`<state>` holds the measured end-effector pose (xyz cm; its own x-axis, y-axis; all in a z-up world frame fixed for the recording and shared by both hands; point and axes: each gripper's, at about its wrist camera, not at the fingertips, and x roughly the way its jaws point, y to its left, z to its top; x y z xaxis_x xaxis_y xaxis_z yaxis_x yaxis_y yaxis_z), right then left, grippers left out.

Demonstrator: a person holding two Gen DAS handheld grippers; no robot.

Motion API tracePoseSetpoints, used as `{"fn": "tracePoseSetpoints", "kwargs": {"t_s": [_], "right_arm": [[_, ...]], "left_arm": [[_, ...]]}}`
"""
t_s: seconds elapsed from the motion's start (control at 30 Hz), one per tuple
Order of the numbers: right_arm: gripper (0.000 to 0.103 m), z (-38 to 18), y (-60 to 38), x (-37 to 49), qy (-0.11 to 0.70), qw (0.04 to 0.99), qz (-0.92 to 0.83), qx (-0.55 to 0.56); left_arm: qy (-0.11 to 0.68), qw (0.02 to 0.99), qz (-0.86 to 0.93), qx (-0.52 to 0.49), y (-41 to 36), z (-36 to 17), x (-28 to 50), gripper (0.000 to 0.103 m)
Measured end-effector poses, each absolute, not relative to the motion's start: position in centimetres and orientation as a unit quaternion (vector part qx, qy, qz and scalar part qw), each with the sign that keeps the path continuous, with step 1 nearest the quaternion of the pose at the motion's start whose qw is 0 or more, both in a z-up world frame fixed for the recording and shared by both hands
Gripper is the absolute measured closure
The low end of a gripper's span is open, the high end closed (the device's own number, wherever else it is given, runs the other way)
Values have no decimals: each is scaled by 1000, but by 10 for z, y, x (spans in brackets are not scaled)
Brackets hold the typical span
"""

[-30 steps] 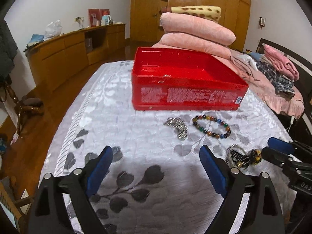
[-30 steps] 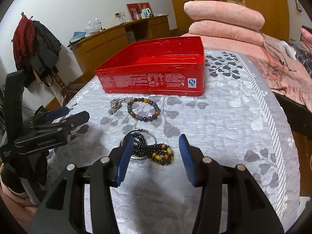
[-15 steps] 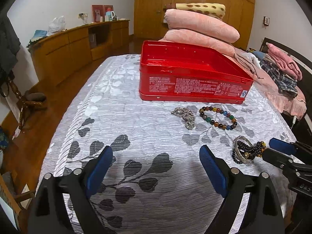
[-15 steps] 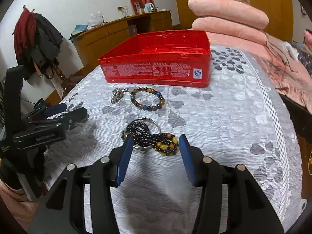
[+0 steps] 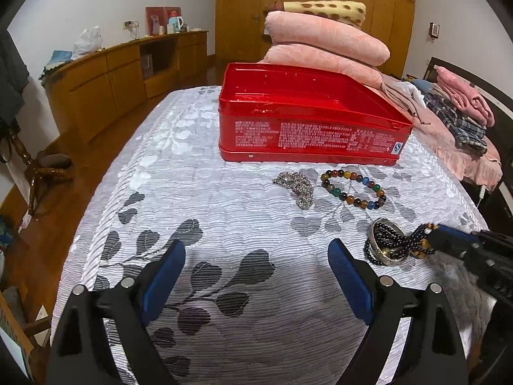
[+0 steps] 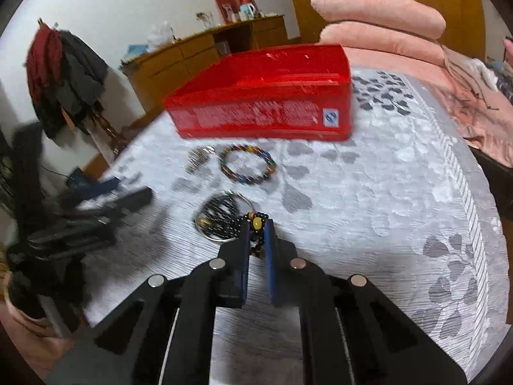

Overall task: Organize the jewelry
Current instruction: 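Grasp the black bead strand with the right tool while the left tool grasps the silver chain charm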

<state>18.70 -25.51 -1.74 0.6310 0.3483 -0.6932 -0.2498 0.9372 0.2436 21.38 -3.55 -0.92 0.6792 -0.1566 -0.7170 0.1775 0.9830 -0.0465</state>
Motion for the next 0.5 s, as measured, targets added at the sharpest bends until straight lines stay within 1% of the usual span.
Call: {"fn": "tracePoseSetpoints", "kwargs": {"t_s": [0.5], "right_arm": [[96,38,-253,188,318,928,183,70]], "left_arm": [[391,915,-101,10,-39,-9,216,14]]}}
